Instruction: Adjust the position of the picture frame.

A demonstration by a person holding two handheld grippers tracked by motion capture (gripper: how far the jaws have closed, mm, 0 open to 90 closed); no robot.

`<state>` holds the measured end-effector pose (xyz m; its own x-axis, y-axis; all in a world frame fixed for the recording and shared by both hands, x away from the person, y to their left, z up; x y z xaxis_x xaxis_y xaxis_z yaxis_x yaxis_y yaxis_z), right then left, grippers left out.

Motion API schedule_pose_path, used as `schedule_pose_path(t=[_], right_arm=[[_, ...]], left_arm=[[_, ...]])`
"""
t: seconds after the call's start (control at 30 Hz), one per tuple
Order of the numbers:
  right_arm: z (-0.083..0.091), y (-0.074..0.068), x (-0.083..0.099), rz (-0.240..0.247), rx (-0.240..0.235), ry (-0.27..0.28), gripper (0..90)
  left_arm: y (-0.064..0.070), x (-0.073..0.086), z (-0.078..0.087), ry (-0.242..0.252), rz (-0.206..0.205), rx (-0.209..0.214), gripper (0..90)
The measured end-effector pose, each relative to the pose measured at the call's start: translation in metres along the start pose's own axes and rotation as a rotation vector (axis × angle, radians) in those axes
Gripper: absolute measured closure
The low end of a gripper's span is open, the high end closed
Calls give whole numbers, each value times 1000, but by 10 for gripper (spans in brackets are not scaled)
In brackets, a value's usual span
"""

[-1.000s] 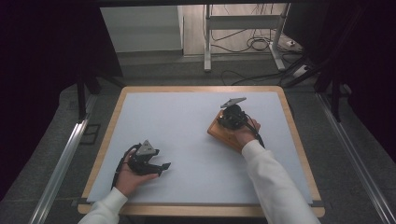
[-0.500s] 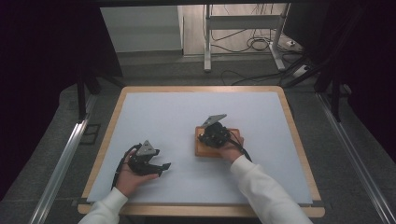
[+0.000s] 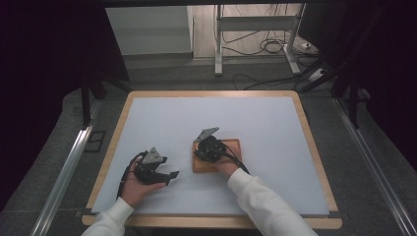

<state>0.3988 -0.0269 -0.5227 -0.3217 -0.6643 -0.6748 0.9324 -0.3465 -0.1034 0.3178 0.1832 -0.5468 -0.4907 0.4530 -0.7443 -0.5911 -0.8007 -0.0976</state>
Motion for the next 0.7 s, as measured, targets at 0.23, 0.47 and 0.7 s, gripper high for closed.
schedule_pose_path(t=[0.23,0.47,0.7], right_arm=[[11,1,1,1,6,44,543],[57,13,19,-37,72,106,405],[90,42,43,-86,168,81,493]], left_arm=[[1,0,0,-1,-8,1,254],[2,-1,-1,-2,-18,4,254],[5,-2,-2,-4,-20,4,254]])
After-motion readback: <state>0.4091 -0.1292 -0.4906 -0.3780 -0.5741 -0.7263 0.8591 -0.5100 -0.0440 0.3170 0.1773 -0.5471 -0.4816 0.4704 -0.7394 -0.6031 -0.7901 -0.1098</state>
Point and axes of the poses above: each handheld gripper's, and its own axes: z roughly backward along the jaws, x roughly out of its underside, y roughly to its right, the point moved 2 cm from there along -z, roughly forward along the jaws, and after that the axes turned 12 degrees about -x, right-handed, at the moved point
